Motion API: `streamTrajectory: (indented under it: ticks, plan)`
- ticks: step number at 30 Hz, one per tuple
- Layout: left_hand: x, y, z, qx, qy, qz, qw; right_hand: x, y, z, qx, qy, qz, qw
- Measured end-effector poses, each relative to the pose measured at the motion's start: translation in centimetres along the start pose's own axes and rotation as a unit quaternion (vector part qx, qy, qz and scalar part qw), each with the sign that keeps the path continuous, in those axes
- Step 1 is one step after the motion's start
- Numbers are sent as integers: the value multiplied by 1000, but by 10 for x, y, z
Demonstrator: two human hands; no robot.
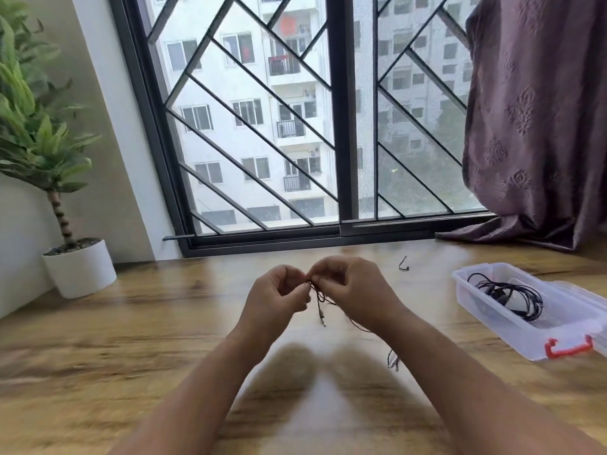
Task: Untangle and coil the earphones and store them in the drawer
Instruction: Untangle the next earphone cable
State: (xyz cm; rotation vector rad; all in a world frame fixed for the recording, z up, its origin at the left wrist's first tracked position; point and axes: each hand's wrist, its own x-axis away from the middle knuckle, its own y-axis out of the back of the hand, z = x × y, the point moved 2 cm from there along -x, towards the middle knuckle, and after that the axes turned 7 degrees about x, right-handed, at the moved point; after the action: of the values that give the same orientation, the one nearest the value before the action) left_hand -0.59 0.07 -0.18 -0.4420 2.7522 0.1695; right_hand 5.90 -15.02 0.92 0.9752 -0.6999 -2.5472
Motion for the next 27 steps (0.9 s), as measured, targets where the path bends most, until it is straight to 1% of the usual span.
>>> streamTrajectory:
  ticks: [2,3,5,7,10,14,23,25,27]
  plan:
    - [1,0,0,-6,-3,1,1000,0,1,1,24,14,1,1000]
    - [0,1,0,13,9,0,1000,-1,2,1,26,17,-1,1000]
    - [0,1,-2,101,56,4,993,-2,1,2,12,11,-10,1000]
    - [0,0,-4,186,97,7,978,-2,-2,2,-28,-12,-5,1000]
    - [0,-2,-5,232,139,-2,963,-1,-8,3,-103,-54,39,992]
    - [0,-6,-4,240,175,-2,955,2,-11,7,-152,-83,88,981]
    - [0,-6,3,253,215,-37,943,8,-14,12,-173,-61,139,973]
    - [0,-5,3,252,212,-52,943,8,-14,13,-175,-67,147,971]
    - [-1,-2,2,223,182,-65,955,7,-13,13,-165,-95,149,970]
